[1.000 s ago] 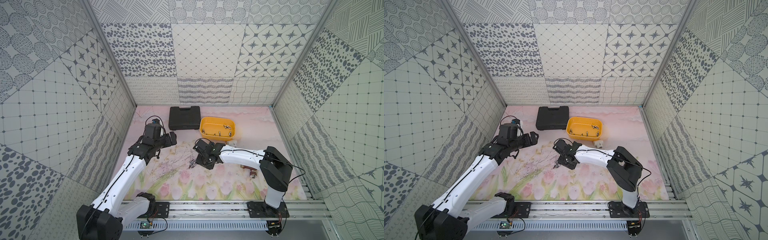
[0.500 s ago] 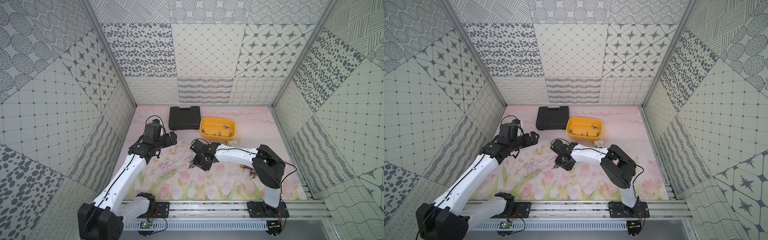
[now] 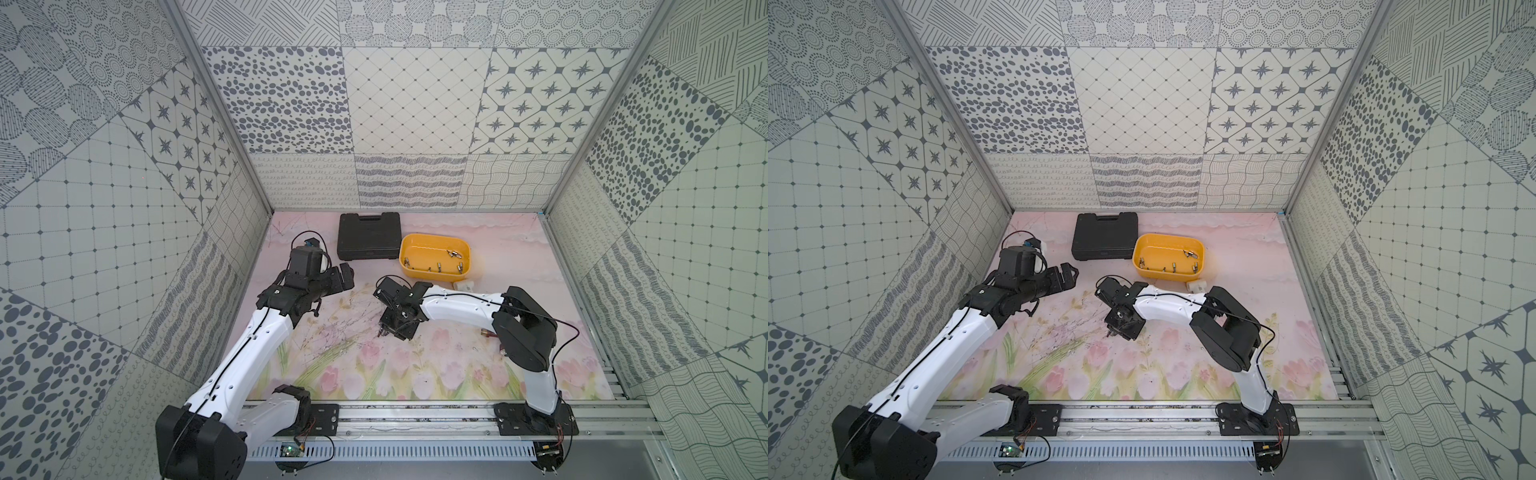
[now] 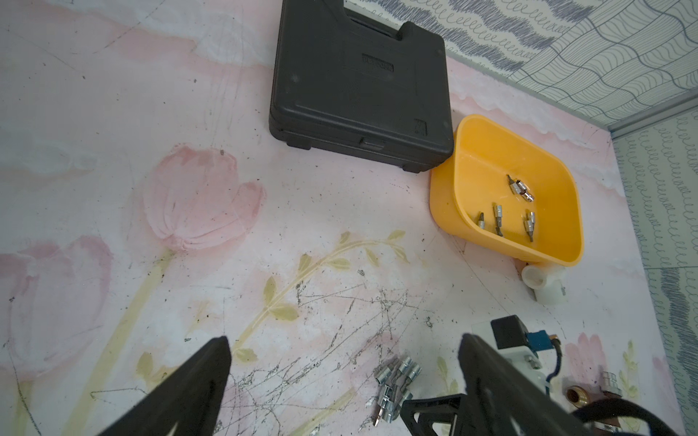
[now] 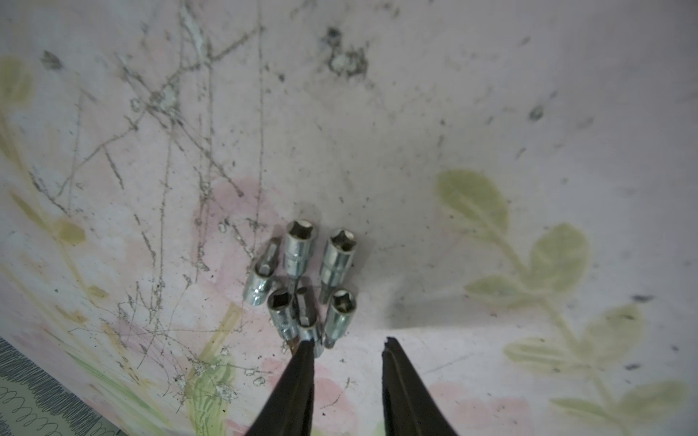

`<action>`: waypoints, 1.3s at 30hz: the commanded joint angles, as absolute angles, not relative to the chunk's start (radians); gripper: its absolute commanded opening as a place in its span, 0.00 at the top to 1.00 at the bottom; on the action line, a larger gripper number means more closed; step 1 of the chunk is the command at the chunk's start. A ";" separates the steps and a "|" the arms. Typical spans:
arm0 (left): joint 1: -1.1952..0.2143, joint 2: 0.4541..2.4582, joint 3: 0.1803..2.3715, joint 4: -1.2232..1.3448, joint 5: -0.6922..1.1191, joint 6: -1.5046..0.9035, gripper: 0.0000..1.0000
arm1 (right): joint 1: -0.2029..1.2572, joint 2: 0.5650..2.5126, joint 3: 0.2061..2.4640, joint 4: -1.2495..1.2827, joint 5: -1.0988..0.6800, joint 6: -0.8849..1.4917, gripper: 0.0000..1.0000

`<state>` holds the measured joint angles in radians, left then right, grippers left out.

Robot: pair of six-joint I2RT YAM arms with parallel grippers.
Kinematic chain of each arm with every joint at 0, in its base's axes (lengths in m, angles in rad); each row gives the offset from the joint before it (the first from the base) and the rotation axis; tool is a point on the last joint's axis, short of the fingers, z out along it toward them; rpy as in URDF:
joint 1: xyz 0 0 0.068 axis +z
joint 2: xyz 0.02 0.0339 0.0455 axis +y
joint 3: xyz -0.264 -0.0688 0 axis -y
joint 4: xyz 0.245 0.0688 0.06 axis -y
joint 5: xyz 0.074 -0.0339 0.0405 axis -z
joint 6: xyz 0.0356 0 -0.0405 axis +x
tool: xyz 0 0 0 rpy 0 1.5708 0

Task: Put the bit on the desktop into the storage box
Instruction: Pick up the screwdriver bit from the center of the board.

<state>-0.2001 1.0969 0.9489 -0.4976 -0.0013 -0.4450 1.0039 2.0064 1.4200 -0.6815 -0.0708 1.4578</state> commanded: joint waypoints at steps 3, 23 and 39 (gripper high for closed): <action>-0.198 1.088 0.960 -0.460 0.013 -0.442 0.01 | 1.009 2.029 1.445 -0.690 -0.084 1.485 0.71; -0.197 1.079 0.961 -0.461 0.015 -0.442 0.01 | 1.005 2.039 1.443 -0.690 -0.084 1.515 0.74; -0.197 1.074 0.961 -0.460 0.010 -0.441 0.01 | 0.997 2.063 1.451 -0.690 -0.103 1.519 0.80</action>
